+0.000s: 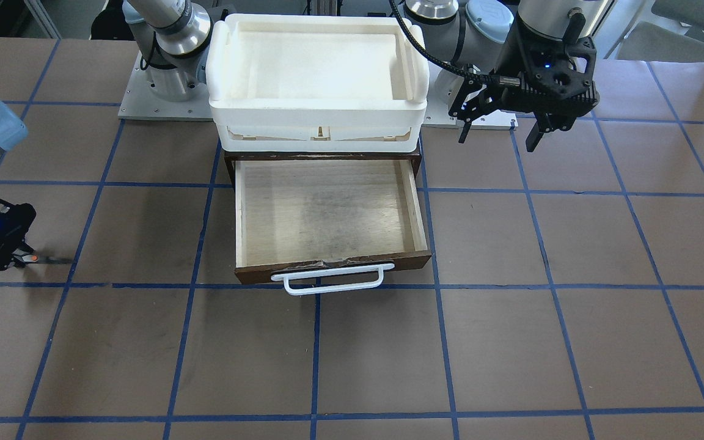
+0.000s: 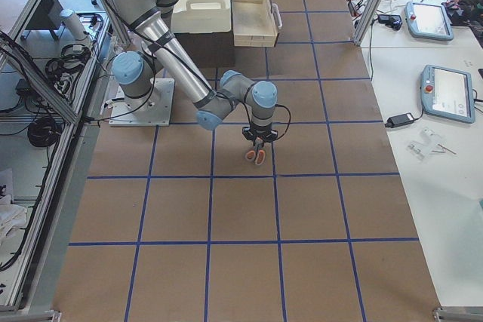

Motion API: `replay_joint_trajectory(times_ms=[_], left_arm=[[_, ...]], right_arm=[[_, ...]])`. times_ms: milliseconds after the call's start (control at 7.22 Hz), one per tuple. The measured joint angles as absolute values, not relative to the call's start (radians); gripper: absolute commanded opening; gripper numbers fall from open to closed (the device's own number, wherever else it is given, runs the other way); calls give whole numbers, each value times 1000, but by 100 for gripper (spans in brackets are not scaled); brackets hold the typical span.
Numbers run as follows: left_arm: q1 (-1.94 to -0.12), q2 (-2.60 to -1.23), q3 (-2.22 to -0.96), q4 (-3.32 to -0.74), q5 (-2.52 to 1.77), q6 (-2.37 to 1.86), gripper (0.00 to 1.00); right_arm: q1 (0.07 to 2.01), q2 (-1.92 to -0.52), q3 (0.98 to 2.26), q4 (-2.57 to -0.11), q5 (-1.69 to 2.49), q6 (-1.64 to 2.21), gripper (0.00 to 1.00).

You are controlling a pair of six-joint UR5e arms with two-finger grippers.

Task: Put scissors in drawer and close it
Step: 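Lower the right gripper and close it on the scissors' blades, then lift the scissors with the right gripper and carry them over the drawer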

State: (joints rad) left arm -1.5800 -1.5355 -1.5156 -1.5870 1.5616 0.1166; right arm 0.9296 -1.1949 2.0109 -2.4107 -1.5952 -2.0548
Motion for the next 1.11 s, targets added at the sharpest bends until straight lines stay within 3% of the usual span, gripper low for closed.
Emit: replay_joint_trajectory(times_ms=[416,831,1108], left_arm=[[-1580,-1536,-1516,-1587,1562,117,100],[-1580,-1536,-1516,-1587,1561,117,100],[-1580,-1535,-1516,-1587,1560,117,100]], right_arm=[[930,-1200,2005,-2413,-1593,-2052,11],[948,-1233,1895,-2339,-1576,-2059,12],[1060,-1307,1790,-2180,-1525,-2028,12]])
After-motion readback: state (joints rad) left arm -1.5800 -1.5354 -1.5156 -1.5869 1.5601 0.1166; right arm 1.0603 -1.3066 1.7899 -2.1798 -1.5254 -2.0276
